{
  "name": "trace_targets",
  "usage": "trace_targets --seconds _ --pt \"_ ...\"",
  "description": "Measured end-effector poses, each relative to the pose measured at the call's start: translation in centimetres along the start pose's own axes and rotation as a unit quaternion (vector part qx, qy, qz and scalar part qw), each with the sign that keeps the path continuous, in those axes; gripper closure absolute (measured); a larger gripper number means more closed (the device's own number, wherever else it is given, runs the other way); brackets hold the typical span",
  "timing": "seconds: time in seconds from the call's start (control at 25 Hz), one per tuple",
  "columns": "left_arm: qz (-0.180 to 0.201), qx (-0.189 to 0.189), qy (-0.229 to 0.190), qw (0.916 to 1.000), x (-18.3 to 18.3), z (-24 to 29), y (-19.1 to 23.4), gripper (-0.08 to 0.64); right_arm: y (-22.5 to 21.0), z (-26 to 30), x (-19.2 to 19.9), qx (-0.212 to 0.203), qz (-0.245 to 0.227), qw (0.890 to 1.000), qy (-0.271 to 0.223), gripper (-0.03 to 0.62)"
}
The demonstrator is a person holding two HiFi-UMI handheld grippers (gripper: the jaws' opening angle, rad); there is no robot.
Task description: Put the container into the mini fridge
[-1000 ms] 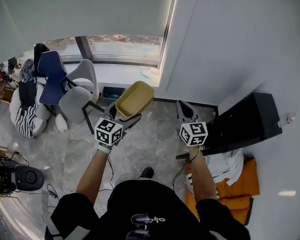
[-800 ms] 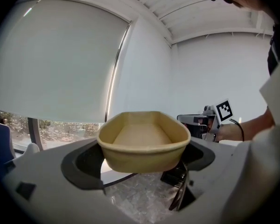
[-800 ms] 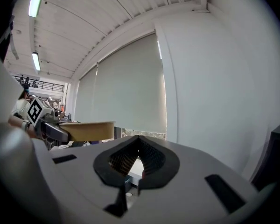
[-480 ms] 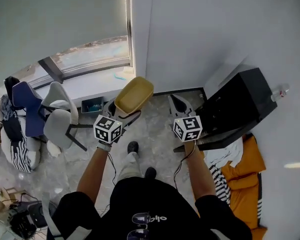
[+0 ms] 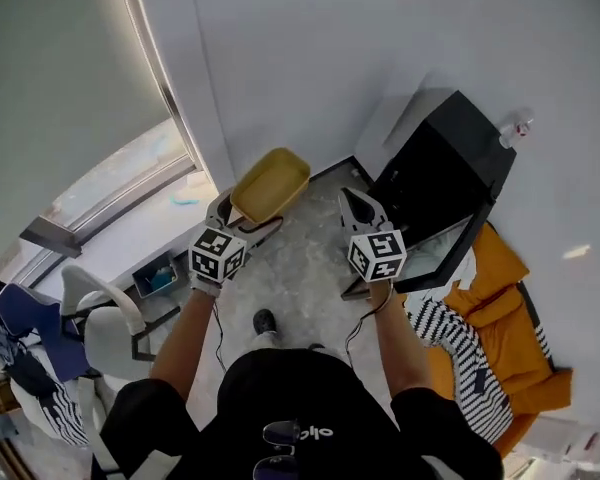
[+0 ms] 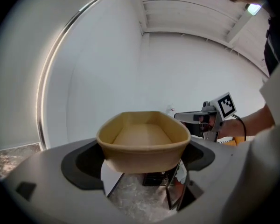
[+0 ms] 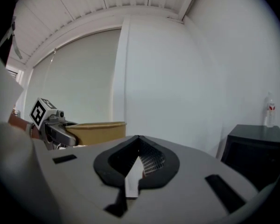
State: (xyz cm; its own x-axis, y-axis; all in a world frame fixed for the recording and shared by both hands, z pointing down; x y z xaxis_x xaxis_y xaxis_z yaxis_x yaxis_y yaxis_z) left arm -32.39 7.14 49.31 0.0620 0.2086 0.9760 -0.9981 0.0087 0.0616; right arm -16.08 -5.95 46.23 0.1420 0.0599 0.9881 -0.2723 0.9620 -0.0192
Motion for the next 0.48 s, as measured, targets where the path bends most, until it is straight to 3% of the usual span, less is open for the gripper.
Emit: trace_targets --seconds 0.2,0.48 --pt "0.020 0.079 0.005 0.9966 -0.8 5.1 -0.2 0.055 -2.7 -0.9 0.5 0.075 0.011 0.997 0.001 0.592" --pt "0.035 0.165 0.015 0.9855 -1.2 12.4 -2.9 0.055 -7.4 -3.9 2.1 0.162 0.029 0.986 0.005 0.592"
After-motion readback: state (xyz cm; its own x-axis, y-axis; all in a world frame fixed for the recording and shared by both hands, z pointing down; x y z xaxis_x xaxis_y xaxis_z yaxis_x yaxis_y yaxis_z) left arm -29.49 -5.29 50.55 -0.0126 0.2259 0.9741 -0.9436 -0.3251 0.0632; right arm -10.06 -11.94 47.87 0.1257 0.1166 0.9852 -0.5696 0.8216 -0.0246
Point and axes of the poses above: the fingertips, and each gripper's own axes: z forward along the fingers, y to its left, x out of its underside, the point moved 4 cm from there along -z, backward along the fingers, and after that the axes turned 7 degrees about -x, right-handed, at the moved point
